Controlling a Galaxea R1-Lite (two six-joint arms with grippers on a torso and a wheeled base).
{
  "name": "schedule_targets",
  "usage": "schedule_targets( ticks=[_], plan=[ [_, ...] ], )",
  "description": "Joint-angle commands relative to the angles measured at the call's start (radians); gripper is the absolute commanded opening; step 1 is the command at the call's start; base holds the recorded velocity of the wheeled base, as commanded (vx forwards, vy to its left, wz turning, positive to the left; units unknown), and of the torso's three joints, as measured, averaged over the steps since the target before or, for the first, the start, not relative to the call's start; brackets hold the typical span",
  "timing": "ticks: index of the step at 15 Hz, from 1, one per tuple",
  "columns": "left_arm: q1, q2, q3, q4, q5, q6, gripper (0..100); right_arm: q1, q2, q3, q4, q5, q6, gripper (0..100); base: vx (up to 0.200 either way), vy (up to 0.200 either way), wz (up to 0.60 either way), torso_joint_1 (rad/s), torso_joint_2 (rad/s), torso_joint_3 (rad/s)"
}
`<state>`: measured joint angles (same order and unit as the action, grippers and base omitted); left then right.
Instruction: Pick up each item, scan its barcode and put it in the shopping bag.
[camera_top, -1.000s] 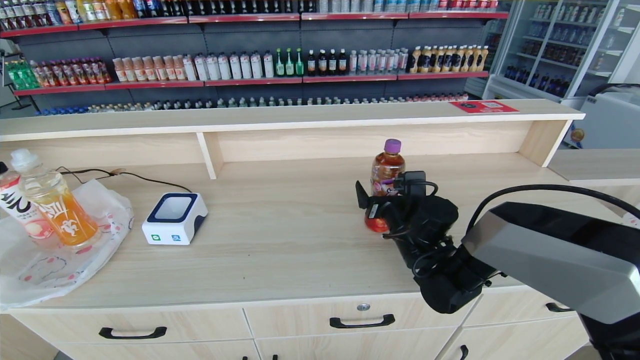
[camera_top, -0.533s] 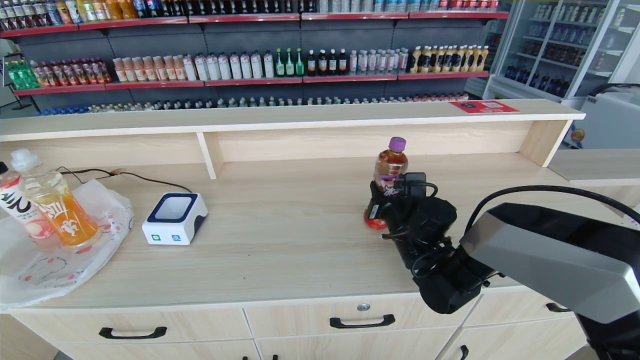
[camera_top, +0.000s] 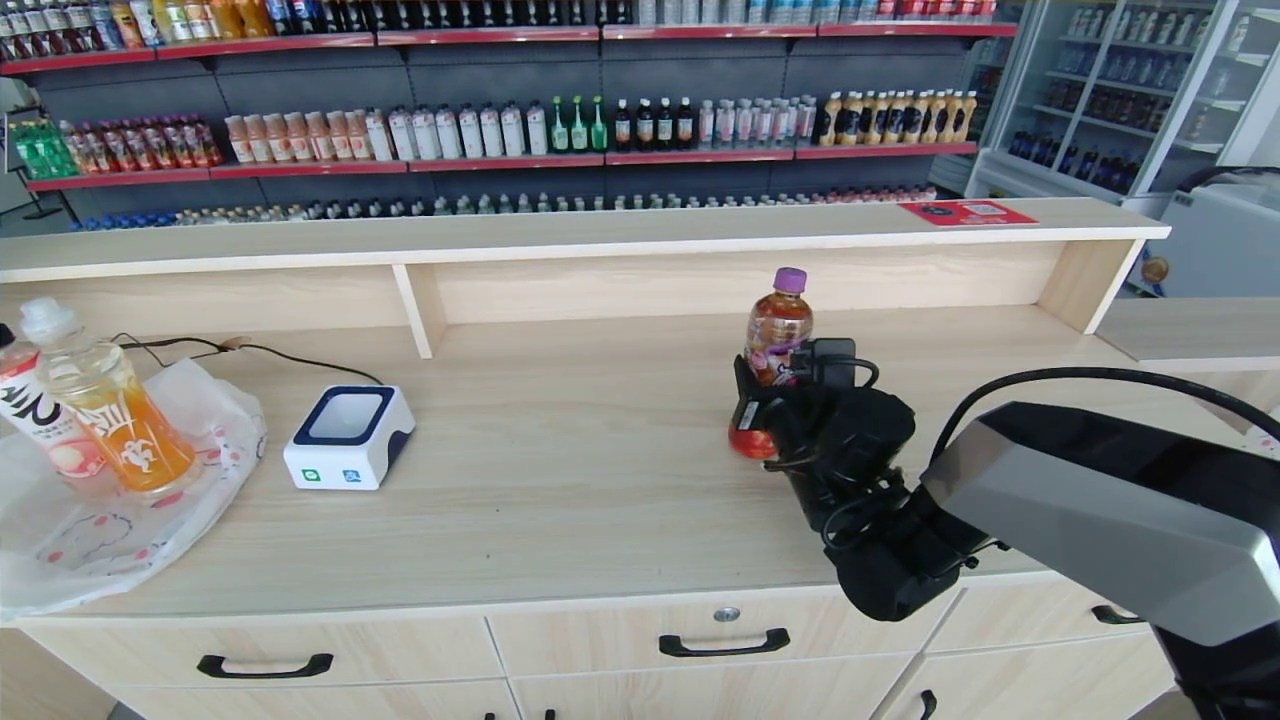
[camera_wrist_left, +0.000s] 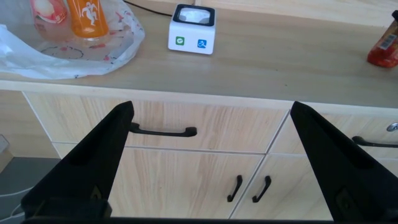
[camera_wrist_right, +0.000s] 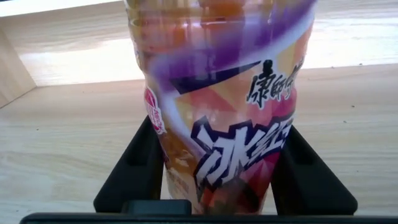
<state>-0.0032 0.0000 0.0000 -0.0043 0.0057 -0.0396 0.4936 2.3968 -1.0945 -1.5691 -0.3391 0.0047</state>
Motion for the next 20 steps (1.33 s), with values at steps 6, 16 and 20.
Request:
schedule_targets(
  ticks=[6,16,20],
  plan=[
    [0.000,0.002,0.000,0.000,0.000,0.000,100,0.000,-0.042,0.002,-0.002,0.002,0.003,0,0.000,0.000,0.00,0.000,0.00,0.000],
    [0.000,0.002,0.000,0.000,0.000,0.000,100,0.003,-0.113,0.008,-0.002,0.002,-0.023,0,0.000,0.000,0.00,0.000,0.00,0.000],
    [0.000,0.002,0.000,0.000,0.000,0.000,100,0.002,-0.188,0.042,-0.002,0.002,-0.034,0,0.000,0.000,0.00,0.000,0.00,0.000]
  ],
)
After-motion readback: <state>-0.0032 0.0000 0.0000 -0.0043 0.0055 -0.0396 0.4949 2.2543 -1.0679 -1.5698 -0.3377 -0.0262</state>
